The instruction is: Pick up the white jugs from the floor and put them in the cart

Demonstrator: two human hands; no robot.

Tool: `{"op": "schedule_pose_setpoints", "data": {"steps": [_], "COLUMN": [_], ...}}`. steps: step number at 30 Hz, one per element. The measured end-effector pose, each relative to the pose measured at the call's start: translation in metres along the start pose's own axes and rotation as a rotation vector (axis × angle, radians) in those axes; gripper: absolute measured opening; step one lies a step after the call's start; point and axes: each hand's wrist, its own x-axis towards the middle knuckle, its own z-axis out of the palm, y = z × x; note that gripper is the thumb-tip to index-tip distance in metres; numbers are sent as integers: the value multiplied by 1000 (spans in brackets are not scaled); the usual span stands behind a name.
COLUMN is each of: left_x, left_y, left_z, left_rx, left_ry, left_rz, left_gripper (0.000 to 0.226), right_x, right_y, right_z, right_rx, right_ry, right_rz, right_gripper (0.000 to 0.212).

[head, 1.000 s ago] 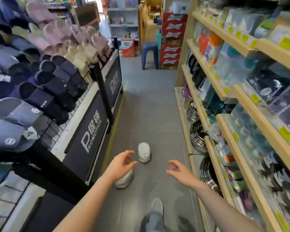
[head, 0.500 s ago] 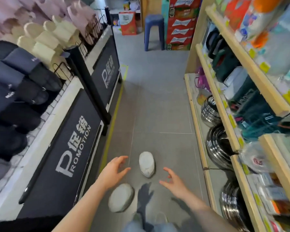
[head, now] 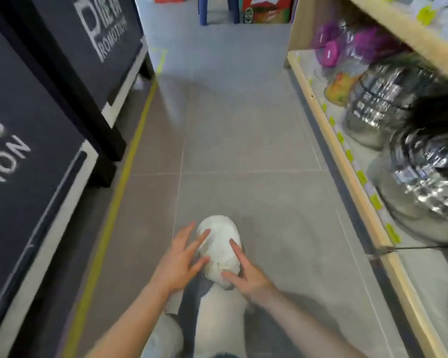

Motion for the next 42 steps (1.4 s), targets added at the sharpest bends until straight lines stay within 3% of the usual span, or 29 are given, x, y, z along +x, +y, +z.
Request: {"op": "schedule_pose_setpoints", "data": {"steps": [5, 10, 13, 16, 21, 24, 28, 34, 42], "left_x": [33, 15, 1, 2, 22, 38, 60, 65, 5], "left_y": [-41, -6, 19, 4, -40, -35, -30, 18, 151], "left_z": [56, 89, 100, 89, 84, 93, 86, 7, -239], "left_rx": [79, -96, -36, -126, -259, -371, -444, -475, -529], "left_ry": [109, 155, 171, 178, -11, 29, 35, -36, -24], "left_rz": [220, 56, -17, 59, 89, 161, 139, 58, -96], "left_gripper": [67, 77, 85, 91, 121, 118, 112, 108, 103], "right_x": [30, 29, 29, 26, 34, 50, 61, 33, -124], "right_y": [41, 61, 74, 86, 86, 84, 74, 12, -208], "right_z": [23, 10, -11, -17, 4, 11, -10, -61, -181], "right_rx": [-154, -269, -136, -106, 25, 96, 163, 235, 385], "right_ry": [158, 219, 187, 148, 244, 340, 342, 295, 193], "right_rz": [-54, -136, -177, -197, -215, -211, -206, -182, -148], "right_gripper": [75, 86, 86, 92, 104, 97, 89, 86, 75]}}
